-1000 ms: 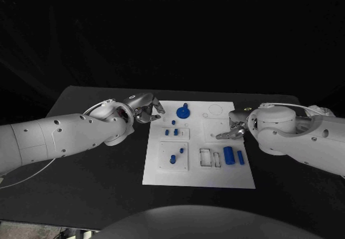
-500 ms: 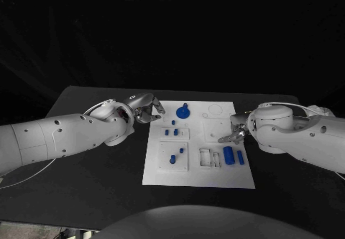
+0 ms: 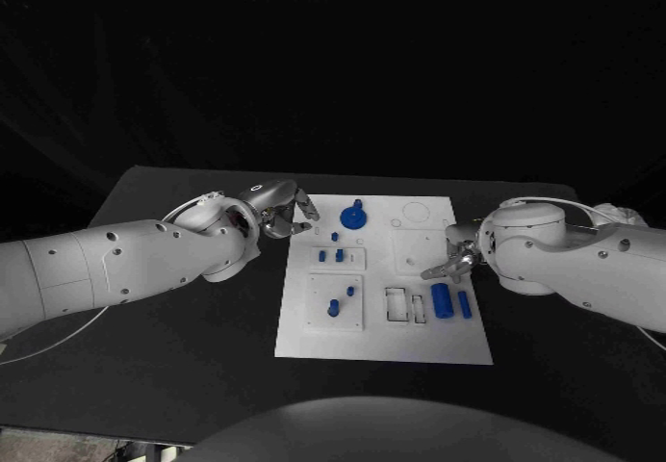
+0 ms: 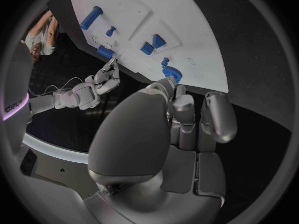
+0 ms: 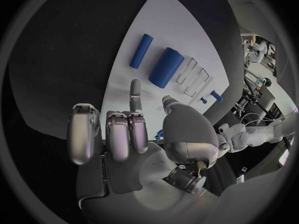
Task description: Assemble the parts on the task board
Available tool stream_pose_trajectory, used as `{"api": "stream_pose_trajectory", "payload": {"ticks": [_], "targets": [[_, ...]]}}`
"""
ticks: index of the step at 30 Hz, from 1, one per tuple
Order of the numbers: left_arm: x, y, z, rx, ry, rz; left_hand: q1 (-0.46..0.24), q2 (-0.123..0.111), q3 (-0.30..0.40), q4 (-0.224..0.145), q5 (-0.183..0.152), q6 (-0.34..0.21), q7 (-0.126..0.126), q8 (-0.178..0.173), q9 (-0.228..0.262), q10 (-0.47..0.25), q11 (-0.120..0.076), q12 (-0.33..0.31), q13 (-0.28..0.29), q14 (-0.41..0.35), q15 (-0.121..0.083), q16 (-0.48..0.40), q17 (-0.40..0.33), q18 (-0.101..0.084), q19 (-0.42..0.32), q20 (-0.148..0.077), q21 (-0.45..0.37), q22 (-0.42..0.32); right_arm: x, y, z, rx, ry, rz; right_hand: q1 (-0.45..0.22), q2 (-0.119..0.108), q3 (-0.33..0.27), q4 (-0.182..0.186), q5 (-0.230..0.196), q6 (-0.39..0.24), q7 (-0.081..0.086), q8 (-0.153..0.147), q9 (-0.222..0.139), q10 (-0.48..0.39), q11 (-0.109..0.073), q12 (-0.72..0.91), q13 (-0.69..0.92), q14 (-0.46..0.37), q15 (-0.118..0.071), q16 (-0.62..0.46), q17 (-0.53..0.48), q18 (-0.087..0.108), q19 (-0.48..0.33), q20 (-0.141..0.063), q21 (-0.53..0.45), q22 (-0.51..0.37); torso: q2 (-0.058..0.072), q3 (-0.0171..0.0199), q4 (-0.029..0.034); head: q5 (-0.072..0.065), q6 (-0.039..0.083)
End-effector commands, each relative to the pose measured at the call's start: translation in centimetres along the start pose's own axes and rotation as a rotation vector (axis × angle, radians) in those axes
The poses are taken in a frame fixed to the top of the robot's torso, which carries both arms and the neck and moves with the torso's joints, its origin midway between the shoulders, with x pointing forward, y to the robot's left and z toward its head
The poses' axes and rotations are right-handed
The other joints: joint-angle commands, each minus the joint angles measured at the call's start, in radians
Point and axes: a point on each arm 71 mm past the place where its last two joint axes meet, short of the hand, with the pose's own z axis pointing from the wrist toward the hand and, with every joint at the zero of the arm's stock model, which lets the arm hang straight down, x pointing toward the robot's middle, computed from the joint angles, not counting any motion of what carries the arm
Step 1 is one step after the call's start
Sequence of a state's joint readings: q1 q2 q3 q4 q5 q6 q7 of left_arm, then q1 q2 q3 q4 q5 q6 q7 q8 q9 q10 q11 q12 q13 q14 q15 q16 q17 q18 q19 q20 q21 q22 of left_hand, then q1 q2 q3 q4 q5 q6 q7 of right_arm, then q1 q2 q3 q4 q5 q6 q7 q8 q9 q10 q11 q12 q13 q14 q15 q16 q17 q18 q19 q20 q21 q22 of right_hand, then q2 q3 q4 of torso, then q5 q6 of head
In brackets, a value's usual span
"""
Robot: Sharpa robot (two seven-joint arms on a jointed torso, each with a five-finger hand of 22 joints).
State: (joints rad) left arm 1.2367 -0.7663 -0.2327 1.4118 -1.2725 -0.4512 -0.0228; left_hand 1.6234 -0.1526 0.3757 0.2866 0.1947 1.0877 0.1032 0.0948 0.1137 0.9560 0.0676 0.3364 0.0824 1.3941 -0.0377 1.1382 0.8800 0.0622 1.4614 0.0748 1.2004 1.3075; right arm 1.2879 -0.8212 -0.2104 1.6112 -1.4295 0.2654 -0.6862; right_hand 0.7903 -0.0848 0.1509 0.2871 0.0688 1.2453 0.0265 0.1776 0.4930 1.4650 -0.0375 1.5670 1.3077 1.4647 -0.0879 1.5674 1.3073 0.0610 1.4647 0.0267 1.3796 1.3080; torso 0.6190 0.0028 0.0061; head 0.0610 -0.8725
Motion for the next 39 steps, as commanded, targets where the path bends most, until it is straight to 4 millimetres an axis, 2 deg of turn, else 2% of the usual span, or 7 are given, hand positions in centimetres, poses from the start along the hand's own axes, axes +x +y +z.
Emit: {"api": "stream_pose_trajectory", "payload": {"ticks": [1,11,24,32,39], "targets": [[0.12,-0.22,0.09,0.006,0.008,-0.003,0.006,-0.002,0.008,0.000,0.003,-0.001,0.004,0.005,0.001,0.007,-0.001,-0.002,-0.001,-0.005,0.003,0.001,0.002,0.009,-0.007,-0.003,-0.003,0.169,0.18,-0.02,0.09,0.003,0.028,-0.006,0.006,-0.007,-0.007,0.002,-0.006,-0.009,0.000,-0.008,-0.003,0.106,0.002,0.004,0.263,0.106,0.004,0.003,0.264,-0.012,-0.008,0.000,-0.006,0.197,0.001,0.0002,0.0001,0.001,0.000],[0.17,-0.19,0.09,0.003,0.011,-0.003,0.006,-0.003,0.008,0.000,0.003,-0.001,0.004,0.005,0.001,0.007,0.000,-0.002,-0.001,-0.005,0.003,0.001,0.002,0.009,-0.007,-0.003,-0.002,0.169,0.28,-0.03,0.28,0.003,0.043,-0.004,0.013,-0.019,-0.011,0.004,-0.011,-0.017,0.005,-0.019,-0.008,0.106,0.006,0.004,0.263,0.106,0.009,0.003,0.264,-0.010,-0.014,0.004,-0.015,0.194,0.000,0.0002,0.0002,-0.001,0.000],[0.23,-0.18,0.11,-0.001,0.016,-0.003,0.005,-0.003,0.009,0.000,0.003,-0.002,0.004,0.005,0.001,0.007,0.001,-0.002,-0.002,-0.005,0.004,0.001,0.002,0.009,-0.007,-0.003,-0.003,0.169,0.58,0.09,0.40,-0.006,0.073,0.006,0.025,-0.020,-0.009,0.002,-0.010,-0.019,0.007,-0.025,-0.010,0.106,0.008,0.004,0.263,0.106,0.011,0.003,0.264,-0.008,-0.019,0.007,-0.024,0.191,0.000,0.0002,-0.0001,0.000,0.000],[0.23,-0.10,0.12,-0.004,0.018,-0.002,0.005,-0.004,0.009,0.000,0.003,-0.002,0.005,0.005,0.001,0.007,0.001,-0.002,-0.002,-0.006,0.004,0.001,0.001,0.009,-0.007,-0.003,-0.003,0.169,0.71,0.33,0.48,-0.025,0.088,0.034,0.075,-0.014,0.000,-0.007,0.022,-0.014,0.007,-0.028,-0.002,0.106,0.008,0.004,0.263,0.106,0.013,0.003,0.264,-0.006,-0.023,0.011,-0.033,0.189,0.000,0.0006,0.0003,-0.001,0.000],[0.24,-0.06,0.13,-0.006,0.019,-0.002,0.005,-0.004,0.009,0.000,0.003,-0.002,0.005,0.005,0.001,0.007,0.001,-0.002,-0.002,-0.006,0.004,0.001,0.001,0.009,-0.007,-0.003,-0.003,0.169,0.78,0.32,0.56,-0.029,0.096,0.047,0.097,-0.010,0.002,-0.014,0.033,-0.023,0.009,-0.033,0.004,0.106,0.009,0.004,0.263,0.106,0.014,0.003,0.264,-0.002,-0.031,0.012,-0.048,0.184,0.000,0.0002,0.0005,-0.001,0.000]]}}
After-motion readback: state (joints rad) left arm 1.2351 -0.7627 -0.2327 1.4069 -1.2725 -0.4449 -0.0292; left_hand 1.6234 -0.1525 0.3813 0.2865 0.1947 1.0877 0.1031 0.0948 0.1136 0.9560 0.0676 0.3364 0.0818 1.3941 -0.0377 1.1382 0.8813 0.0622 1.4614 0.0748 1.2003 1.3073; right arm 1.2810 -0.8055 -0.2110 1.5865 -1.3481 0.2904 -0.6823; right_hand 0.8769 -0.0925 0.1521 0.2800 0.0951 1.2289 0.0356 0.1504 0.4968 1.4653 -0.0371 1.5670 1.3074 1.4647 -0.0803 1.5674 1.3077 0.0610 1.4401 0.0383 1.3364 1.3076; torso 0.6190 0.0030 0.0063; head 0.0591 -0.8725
